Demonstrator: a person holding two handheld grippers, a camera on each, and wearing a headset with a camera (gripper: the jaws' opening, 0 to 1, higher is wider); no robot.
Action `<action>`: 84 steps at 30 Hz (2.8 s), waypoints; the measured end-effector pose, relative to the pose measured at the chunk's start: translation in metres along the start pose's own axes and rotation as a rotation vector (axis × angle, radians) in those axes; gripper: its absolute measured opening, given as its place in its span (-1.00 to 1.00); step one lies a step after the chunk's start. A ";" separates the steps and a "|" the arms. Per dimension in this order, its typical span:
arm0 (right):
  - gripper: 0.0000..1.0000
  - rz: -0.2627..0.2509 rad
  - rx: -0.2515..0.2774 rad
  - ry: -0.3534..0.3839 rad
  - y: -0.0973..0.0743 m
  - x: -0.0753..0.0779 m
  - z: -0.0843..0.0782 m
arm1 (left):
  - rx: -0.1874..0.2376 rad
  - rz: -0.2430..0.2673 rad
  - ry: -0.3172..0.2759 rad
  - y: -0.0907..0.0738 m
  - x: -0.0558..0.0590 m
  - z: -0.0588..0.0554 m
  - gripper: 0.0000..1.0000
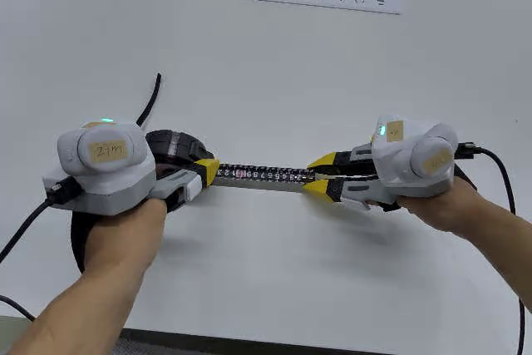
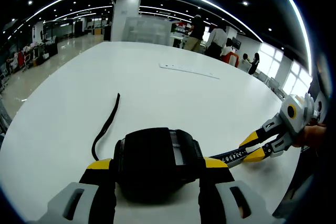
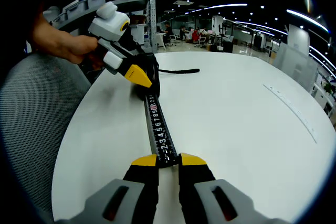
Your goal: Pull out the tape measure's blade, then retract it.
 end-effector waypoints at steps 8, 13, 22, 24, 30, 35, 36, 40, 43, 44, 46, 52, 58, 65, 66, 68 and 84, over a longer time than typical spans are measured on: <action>-0.77 0.008 0.007 0.000 0.008 -0.001 0.004 | -0.001 -0.003 -0.002 0.000 -0.001 0.000 0.21; -0.77 0.013 0.013 -0.002 0.013 -0.001 0.006 | -0.001 -0.004 -0.006 0.000 -0.002 -0.001 0.21; -0.77 0.029 0.023 -0.004 0.023 -0.004 0.013 | -0.002 -0.006 -0.009 0.000 -0.002 0.000 0.21; -0.77 0.032 0.026 -0.004 0.025 -0.005 0.014 | -0.003 -0.007 -0.010 0.000 -0.003 0.000 0.21; -0.76 0.041 0.032 -0.006 0.032 -0.007 0.018 | -0.005 -0.008 -0.013 -0.001 -0.003 0.000 0.21; -0.76 0.047 0.034 -0.007 0.034 -0.008 0.020 | -0.005 -0.008 -0.014 -0.001 -0.002 0.000 0.21; -0.76 0.048 0.034 -0.006 0.034 -0.008 0.020 | -0.005 -0.008 -0.013 0.000 -0.001 0.000 0.21; -0.76 0.050 0.034 -0.004 0.036 -0.007 0.020 | -0.005 -0.007 -0.012 0.000 0.000 0.000 0.22; -0.76 0.051 0.034 -0.004 0.037 -0.008 0.021 | -0.004 -0.007 -0.014 0.001 0.000 0.000 0.22; -0.76 0.051 0.034 -0.005 0.037 -0.008 0.021 | -0.004 -0.007 -0.014 0.001 0.000 -0.001 0.22; -0.76 0.052 0.035 -0.005 0.038 -0.008 0.021 | -0.005 -0.008 -0.014 0.001 0.001 -0.001 0.22; -0.76 0.057 0.037 -0.005 0.041 -0.009 0.023 | -0.004 -0.008 -0.016 0.001 0.001 -0.001 0.22; -0.76 0.062 0.039 -0.005 0.045 -0.009 0.025 | -0.003 -0.009 -0.018 0.002 0.001 -0.002 0.22; -0.76 0.069 0.044 -0.005 0.049 -0.010 0.029 | -0.003 -0.010 -0.022 0.001 0.001 -0.001 0.22; -0.76 0.070 0.044 -0.006 0.050 -0.011 0.029 | -0.003 -0.010 -0.022 0.001 0.001 -0.001 0.22; -0.76 0.071 0.045 -0.007 0.052 -0.011 0.031 | -0.003 -0.010 -0.023 0.001 0.000 -0.001 0.22; -0.76 0.084 0.054 -0.006 0.061 -0.013 0.039 | -0.003 -0.012 -0.029 0.000 -0.001 0.001 0.22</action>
Point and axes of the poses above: the centre of the closed fingertips' face, and the gripper's own axes: y roughly forward along the fingers, x roughly to its right, z roughly out of its top, the point moved 6 cm from there along -y, roughly backward along the fingers
